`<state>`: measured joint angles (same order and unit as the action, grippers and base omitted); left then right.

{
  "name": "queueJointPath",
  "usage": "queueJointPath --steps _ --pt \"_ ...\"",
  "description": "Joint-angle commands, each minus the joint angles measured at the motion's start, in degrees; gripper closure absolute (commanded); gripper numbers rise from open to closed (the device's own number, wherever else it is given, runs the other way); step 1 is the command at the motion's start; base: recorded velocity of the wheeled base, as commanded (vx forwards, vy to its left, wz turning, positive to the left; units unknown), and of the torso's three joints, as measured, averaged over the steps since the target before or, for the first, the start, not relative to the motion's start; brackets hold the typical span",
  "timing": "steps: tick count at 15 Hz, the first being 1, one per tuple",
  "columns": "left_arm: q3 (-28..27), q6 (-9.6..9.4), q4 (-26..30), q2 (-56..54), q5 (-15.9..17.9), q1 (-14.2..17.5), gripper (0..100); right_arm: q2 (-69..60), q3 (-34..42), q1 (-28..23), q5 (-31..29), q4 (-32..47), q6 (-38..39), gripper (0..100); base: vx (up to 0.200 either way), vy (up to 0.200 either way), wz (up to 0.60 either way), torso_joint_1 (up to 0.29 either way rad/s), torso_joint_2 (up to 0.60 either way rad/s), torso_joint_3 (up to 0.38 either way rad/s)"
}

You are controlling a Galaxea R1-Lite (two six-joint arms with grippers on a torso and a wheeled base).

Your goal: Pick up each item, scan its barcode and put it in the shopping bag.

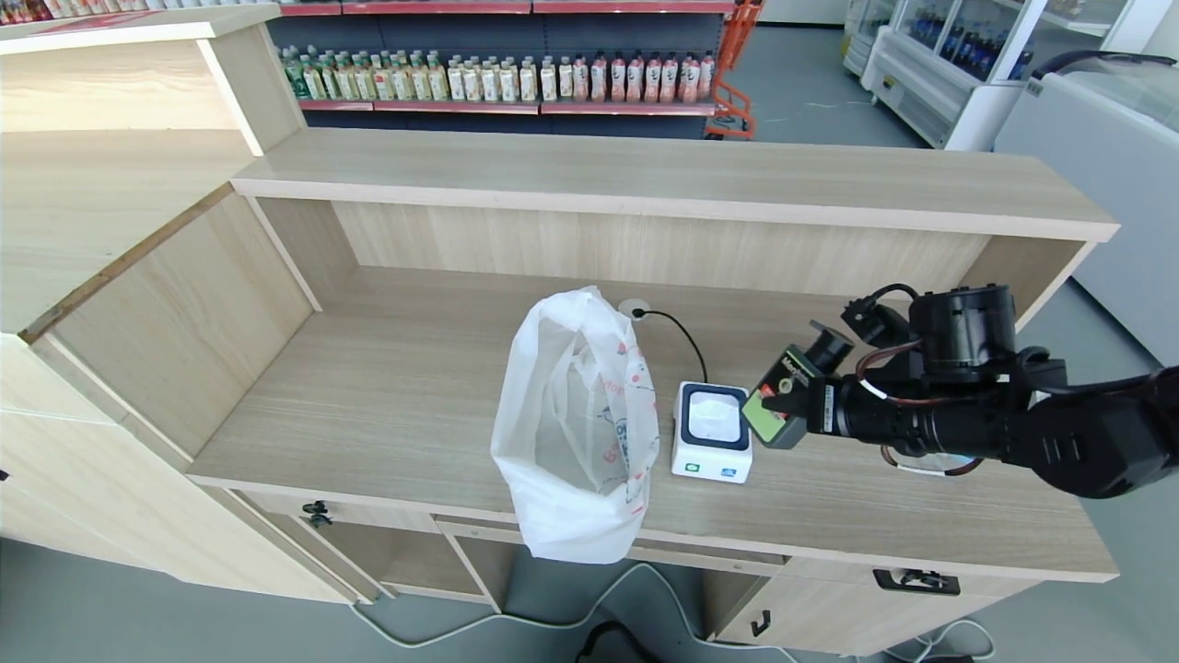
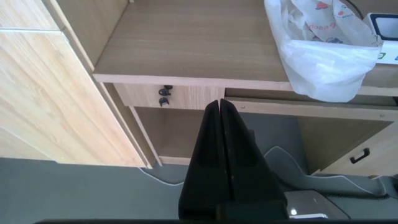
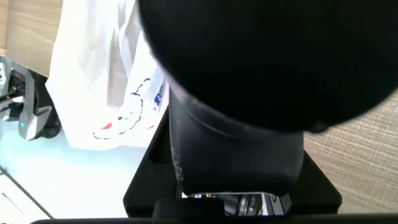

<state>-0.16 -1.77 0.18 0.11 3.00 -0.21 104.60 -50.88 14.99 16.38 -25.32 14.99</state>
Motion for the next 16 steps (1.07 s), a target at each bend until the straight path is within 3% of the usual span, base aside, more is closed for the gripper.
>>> queueJointPath --steps 1,16 --pt "0.0 0.01 0.0 0.0 0.0 0.0 100 1.8 -1.3 0.5 0.1 0.0 0.0 100 0.000 0.000 0.00 0.000 0.00 0.000" --pt "0.0 0.01 0.0 0.0 0.0 0.0 100 11.2 -11.2 5.1 -0.3 -0.2 -0.1 100 0.000 0.000 0.00 0.000 0.00 0.000"
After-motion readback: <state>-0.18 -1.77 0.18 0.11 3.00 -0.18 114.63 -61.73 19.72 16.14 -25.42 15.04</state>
